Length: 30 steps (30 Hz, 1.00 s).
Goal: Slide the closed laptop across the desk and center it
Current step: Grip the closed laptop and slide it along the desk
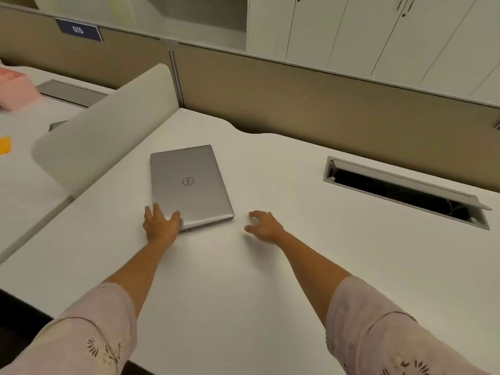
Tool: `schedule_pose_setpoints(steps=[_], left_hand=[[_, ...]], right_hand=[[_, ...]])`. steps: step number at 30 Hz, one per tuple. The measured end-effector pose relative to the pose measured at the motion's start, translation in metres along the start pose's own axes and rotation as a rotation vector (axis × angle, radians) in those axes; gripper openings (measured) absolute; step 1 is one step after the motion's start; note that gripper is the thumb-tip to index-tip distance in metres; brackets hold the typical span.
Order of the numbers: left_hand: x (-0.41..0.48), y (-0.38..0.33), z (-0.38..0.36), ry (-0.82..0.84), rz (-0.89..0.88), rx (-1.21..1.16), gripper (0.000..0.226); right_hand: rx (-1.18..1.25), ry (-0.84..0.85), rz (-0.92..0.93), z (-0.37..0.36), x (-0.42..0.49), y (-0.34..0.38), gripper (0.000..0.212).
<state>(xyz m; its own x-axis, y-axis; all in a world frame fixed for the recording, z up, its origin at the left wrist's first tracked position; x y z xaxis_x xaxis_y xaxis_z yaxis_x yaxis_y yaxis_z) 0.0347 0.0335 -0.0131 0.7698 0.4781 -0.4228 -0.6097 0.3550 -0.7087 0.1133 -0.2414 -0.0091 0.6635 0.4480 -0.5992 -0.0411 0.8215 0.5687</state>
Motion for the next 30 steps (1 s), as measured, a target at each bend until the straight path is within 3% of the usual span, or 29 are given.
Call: schedule_pose_setpoints(steps=[6, 12, 14, 17, 19, 25, 30], left_hand=[[0.019, 0.005, 0.018, 0.017, 0.122, -0.367, 0.072], [0.035, 0.005, 0.019, 0.016, 0.1, -0.496, 0.068], [0.04, 0.009, 0.024, -0.035, 0.141, -0.481, 0.058], [0.046, 0.014, 0.032, -0.122, 0.176, -0.48, 0.023], [0.048, 0.014, 0.035, -0.145, 0.189, -0.471, 0.034], [0.056, 0.012, 0.041, -0.044, 0.254, -0.46, 0.036], [0.06, 0.016, 0.036, 0.04, 0.26, -0.348, 0.046]], right_hand=[[0.158, 0.103, 0.099, 0.0, 0.019, 0.054, 0.074], [0.429, 0.062, 0.047, -0.006, 0.041, 0.075, 0.072], [0.481, 0.03, 0.031, -0.008, 0.045, 0.075, 0.077], [0.526, -0.023, 0.025, -0.012, 0.05, 0.073, 0.079], [0.51, -0.062, 0.018, -0.013, 0.051, 0.073, 0.076], [0.386, -0.075, -0.059, -0.014, 0.054, 0.072, 0.087], [0.417, -0.076, -0.039, -0.007, 0.059, 0.063, 0.07]])
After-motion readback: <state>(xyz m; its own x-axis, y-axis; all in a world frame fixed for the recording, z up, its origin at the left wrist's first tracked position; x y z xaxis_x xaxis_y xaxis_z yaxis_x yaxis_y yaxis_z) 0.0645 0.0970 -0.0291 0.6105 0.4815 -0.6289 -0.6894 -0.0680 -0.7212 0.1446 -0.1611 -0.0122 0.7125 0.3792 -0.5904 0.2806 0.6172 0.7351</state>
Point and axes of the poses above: each hand's wrist, its own x-axis towards the middle knuckle, its own z-axis out of the back of the hand, y = z × x, the point moved 5 cm from there along x, towards the middle knuckle, and after that the axes turned 15 degrees about y, right-handed, at the moved point
